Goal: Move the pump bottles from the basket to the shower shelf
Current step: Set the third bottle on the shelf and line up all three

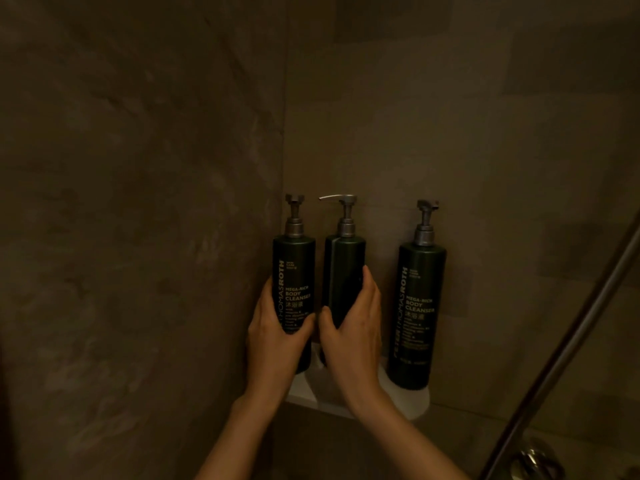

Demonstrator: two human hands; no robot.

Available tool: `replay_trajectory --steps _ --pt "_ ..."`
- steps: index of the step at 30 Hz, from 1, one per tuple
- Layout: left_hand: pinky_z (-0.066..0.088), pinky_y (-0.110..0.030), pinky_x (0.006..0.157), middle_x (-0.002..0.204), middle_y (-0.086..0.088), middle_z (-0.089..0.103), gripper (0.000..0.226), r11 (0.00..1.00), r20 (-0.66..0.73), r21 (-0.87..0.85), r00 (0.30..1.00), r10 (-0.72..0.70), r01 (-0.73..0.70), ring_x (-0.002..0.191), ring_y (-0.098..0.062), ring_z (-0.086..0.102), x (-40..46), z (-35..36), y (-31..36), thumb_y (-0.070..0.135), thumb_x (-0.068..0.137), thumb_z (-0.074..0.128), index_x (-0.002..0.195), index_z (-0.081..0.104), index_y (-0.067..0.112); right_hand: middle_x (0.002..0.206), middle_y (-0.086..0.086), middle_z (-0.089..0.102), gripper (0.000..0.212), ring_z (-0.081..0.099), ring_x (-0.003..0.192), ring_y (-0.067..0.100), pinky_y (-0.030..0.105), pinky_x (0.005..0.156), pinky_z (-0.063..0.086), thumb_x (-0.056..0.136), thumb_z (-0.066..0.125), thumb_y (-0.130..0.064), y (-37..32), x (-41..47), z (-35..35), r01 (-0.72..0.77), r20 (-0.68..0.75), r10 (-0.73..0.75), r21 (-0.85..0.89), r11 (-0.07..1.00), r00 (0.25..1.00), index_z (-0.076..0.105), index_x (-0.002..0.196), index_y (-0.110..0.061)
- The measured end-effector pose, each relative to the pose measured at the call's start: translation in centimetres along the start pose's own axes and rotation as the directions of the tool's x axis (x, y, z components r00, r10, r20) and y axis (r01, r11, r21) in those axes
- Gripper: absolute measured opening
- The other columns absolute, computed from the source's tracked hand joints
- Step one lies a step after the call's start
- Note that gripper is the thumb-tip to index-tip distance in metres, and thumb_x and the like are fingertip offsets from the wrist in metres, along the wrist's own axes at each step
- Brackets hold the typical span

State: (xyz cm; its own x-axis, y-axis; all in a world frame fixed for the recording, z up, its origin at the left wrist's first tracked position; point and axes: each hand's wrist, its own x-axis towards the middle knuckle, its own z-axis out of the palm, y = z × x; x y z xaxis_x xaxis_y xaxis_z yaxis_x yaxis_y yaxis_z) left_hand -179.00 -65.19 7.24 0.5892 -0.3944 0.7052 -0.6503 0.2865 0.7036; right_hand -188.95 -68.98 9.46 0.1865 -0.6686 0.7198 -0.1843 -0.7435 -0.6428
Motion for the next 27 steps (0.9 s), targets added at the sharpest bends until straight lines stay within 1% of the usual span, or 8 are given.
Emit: replay_trajectory --steps 6,10,12,16,19,23,25,27 --pt "0.037 -0.007 0.085 0.138 0.008 0.046 0.08 1.0 0.049 0.019 0.999 -0.008 0.007 0.117 -0.001 0.047 -0.2 -0.4 0.0 0.028 0.081 0.068 0.146 0.021 0.033 0.141 0.003 0.038 0.081 0.042 0.128 0.016 0.033 0.103 0.042 0.082 0.069 -0.022 0.2 0.9 1.0 -0.047 -0.035 0.048 0.017 0.999 0.998 0.02 0.146 -0.018" --pt "0.046 -0.032 0.097 0.14 0.001 0.046 0.08 0.998 0.059 0.053 0.998 -0.021 0.017 0.121 -0.011 0.049 -0.4 -0.6 -0.2 0.03 0.083 0.066 0.147 0.019 0.03 0.136 0.0 0.043 0.082 0.045 0.118 0.009 0.023 0.091 0.039 0.075 0.074 -0.022 0.7 1.6 0.9 -0.074 -0.019 0.075 0.066 0.995 0.997 0.026 0.141 -0.021" --pt "0.046 -0.039 0.099 0.14 0.0 0.045 0.08 0.996 0.047 0.092 0.999 -0.018 0.013 0.121 -0.013 0.048 -0.7 -0.7 -0.1 0.031 0.083 0.066 0.147 0.02 0.028 0.134 -0.001 0.044 0.083 0.043 0.112 0.004 0.021 0.088 0.037 0.073 0.074 -0.022 0.9 1.7 0.8 -0.077 -0.004 0.078 0.101 0.992 0.997 0.026 0.141 -0.023" --pt "0.047 -0.038 0.095 0.136 0.0 0.045 0.08 0.987 -0.041 0.162 0.999 0.006 0.001 0.119 -0.013 0.048 -1.4 -0.6 0.2 0.028 0.078 0.071 0.144 0.026 0.025 0.137 0.002 0.042 0.087 0.044 0.116 0.009 0.023 0.09 0.037 0.074 0.074 -0.026 1.4 1.7 0.8 -0.087 0.042 0.083 0.104 0.991 0.996 0.022 0.143 -0.021" --pt "0.046 -0.037 0.094 0.135 -0.002 0.045 0.081 0.982 -0.076 0.189 0.997 -0.005 0.019 0.118 -0.015 0.048 -1.6 -0.4 0.3 0.027 0.075 0.073 0.143 0.028 0.023 0.138 0.004 0.042 0.087 0.046 0.123 0.017 0.025 0.095 0.039 0.072 0.077 -0.027 1.7 1.9 1.0 -0.118 0.042 0.114 0.094 0.989 0.993 0.026 0.142 -0.017" --pt "0.043 -0.029 0.087 0.134 0.001 0.047 0.079 0.98 -0.091 0.198 0.996 -0.012 0.03 0.113 -0.008 0.048 -1.9 -0.4 0.6 0.028 0.077 0.072 0.143 0.028 0.026 0.127 0.004 0.049 0.087 0.052 0.114 0.02 0.037 0.094 0.048 0.067 0.077 -0.027 1.8 1.9 0.8 -0.135 0.059 0.129 0.114 0.984 0.99 0.029 0.138 -0.019" --pt "0.041 -0.027 0.086 0.135 0.001 0.046 0.079 0.978 -0.093 0.204 0.995 -0.019 0.038 0.112 -0.005 0.045 -1.9 -0.4 0.7 0.029 0.078 0.07 0.144 0.026 0.026 0.124 0.003 0.051 0.088 0.053 0.112 0.019 0.033 0.09 0.047 0.067 0.076 -0.027 1.8 1.7 0.8 -0.137 0.08 0.128 0.13 0.982 0.989 0.026 0.139 -0.021" --pt "0.043 -0.029 0.09 0.138 0.001 0.045 0.078 0.981 -0.077 0.19 0.997 -0.031 0.046 0.116 -0.008 0.047 -2.0 -0.4 0.7 0.031 0.08 0.068 0.145 0.024 0.026 0.13 0.004 0.046 0.09 0.05 0.116 0.018 0.027 0.09 0.042 0.07 0.077 -0.028 1.8 1.5 0.9 -0.12 0.079 0.111 0.122 0.985 0.991 0.023 0.142 -0.021"
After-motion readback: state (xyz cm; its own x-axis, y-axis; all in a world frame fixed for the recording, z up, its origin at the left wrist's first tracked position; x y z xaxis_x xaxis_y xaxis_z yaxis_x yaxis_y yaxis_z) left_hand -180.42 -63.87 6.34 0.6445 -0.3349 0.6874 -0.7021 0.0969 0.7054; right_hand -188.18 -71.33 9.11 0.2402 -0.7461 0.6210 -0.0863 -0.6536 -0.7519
